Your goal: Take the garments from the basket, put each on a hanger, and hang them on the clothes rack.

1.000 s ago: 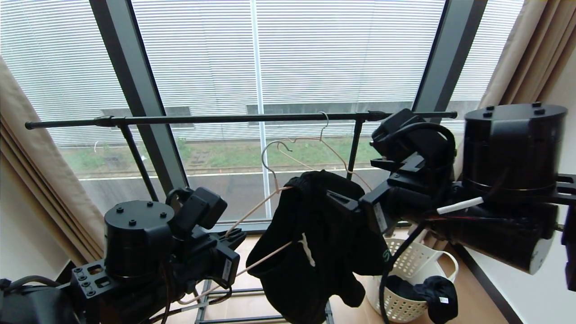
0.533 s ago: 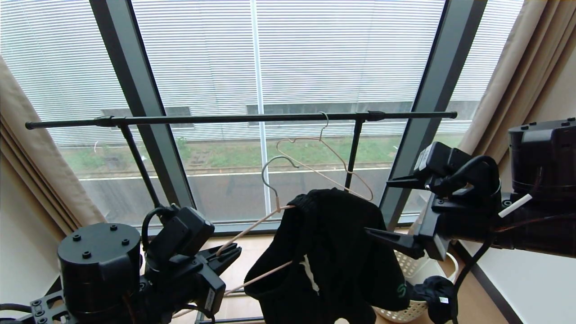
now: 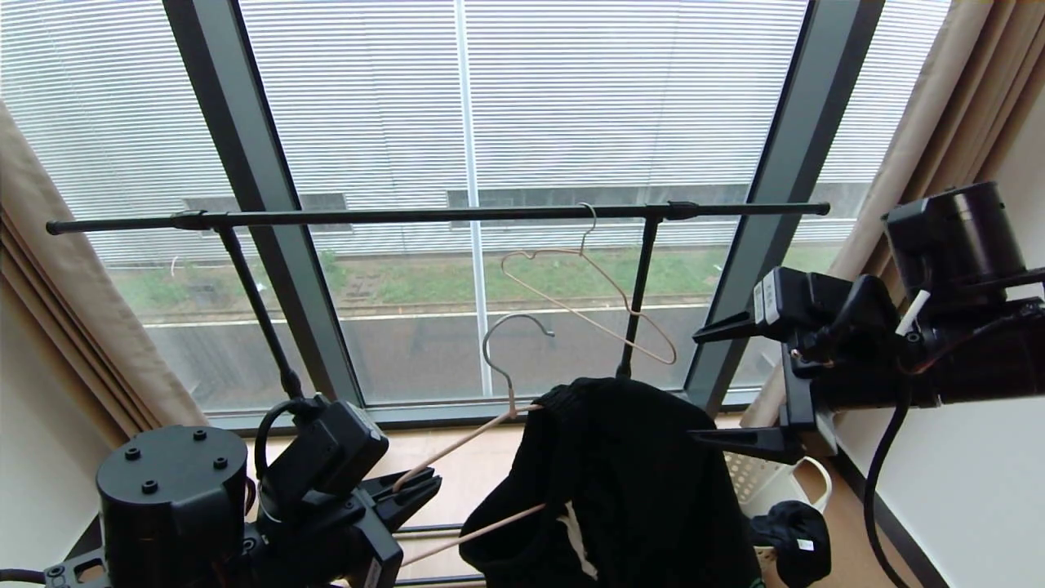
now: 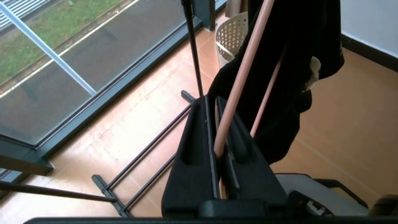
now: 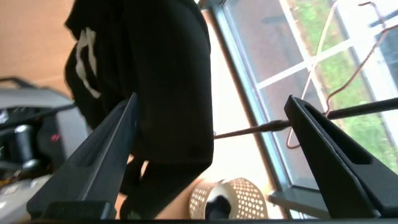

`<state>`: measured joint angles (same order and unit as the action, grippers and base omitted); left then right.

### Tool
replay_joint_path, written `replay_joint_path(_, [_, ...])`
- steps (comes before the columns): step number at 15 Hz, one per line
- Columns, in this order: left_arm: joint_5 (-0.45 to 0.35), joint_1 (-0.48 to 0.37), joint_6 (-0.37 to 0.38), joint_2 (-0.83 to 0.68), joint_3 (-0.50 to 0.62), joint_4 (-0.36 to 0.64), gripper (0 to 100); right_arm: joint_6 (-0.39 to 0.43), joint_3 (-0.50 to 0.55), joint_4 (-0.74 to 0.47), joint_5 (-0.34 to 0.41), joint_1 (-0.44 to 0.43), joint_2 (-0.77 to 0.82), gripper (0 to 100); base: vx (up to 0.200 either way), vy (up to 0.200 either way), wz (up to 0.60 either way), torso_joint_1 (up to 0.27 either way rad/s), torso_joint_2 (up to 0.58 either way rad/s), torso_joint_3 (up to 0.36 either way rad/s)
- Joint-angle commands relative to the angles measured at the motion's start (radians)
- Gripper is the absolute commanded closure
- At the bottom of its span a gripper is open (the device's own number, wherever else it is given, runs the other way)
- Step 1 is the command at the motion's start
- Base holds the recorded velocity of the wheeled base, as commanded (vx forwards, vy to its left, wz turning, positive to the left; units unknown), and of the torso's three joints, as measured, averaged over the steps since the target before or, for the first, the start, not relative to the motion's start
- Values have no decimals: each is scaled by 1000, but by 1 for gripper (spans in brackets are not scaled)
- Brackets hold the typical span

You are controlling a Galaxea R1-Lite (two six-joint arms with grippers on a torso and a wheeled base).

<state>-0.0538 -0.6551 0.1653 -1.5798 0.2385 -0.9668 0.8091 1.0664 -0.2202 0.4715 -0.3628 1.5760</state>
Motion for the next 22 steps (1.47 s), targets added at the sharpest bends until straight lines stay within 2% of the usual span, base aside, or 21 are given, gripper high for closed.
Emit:
replay_joint_path(1, [0,-3,0,-2,1,0,100,74,242,-237,36,5,75,0,0,0,0,0,0,0])
replay_joint_path(2, [0,-17,0,-2,1,0,100,111,403,-435,81,4,128,0,0,0,0,0,0,0])
replay_joint_path(3, [0,-21,0,-2,1,0,100,143,530,-568,90,-4,194,0,0,0,0,0,0,0])
replay_joint_path(4, [0,-32,0,-2,2,-1,100,165,610,-628,90,-15,256,0,0,0,0,0,0,0])
replay_joint_path(5, [0,-41,0,-2,2,-3,100,179,652,-639,95,-24,295,0,0,0,0,0,0,0])
replay_joint_path(6, [0,-41,0,-2,4,-7,100,183,665,-640,101,-33,315,0,0,0,0,0,0,0])
replay_joint_path(7, [0,-43,0,-2,2,-26,100,183,682,-643,145,-76,348,0,0,0,0,0,0,0])
replay_joint_path(8, [0,-43,0,-2,2,-26,100,183,682,-643,145,-76,348,0,0,0,0,0,0,0])
replay_joint_path(9, [0,-44,0,0,2,-33,100,183,682,-643,150,-133,374,0,0,0,0,0,0,0])
replay_joint_path(11, [0,-44,0,0,2,-33,100,183,679,-643,150,-154,389,0,0,0,0,0,0,0])
replay_joint_path(17, [0,-44,0,0,2,-33,100,183,621,-643,147,-160,407,0,0,0,0,0,0,0])
replay_joint_path(22, [-1,-44,0,4,4,-33,100,185,621,-640,145,-159,434,0,0,0,0,0,0,0])
